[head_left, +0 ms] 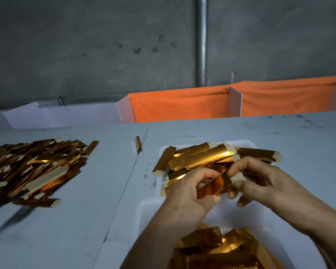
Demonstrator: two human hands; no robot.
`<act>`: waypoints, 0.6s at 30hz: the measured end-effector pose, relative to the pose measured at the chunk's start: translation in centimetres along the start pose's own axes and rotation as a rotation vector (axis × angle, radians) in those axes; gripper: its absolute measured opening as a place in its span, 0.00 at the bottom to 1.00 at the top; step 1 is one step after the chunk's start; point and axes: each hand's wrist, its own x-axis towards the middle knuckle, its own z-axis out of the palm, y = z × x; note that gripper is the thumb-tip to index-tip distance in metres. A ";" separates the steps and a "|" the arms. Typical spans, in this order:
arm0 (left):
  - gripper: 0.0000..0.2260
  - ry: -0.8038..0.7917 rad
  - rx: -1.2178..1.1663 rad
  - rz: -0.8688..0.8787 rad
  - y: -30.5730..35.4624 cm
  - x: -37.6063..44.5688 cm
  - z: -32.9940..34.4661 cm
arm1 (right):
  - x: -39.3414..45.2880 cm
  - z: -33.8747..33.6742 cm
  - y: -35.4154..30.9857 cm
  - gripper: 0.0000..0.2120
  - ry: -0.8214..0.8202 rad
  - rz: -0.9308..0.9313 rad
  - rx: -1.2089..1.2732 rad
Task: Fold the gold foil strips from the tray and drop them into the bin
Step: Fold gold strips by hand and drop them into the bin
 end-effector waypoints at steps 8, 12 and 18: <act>0.18 -0.021 -0.034 -0.001 0.0 -0.1 -0.1 | -0.2 -0.5 -0.2 0.09 -0.079 0.023 0.126; 0.18 -0.036 -0.004 -0.004 0.0 -0.1 0.0 | 0.1 -0.1 0.1 0.06 -0.026 0.020 0.069; 0.20 -0.043 0.055 -0.020 0.0 -0.1 0.1 | 0.4 0.4 0.6 0.06 0.027 0.009 -0.012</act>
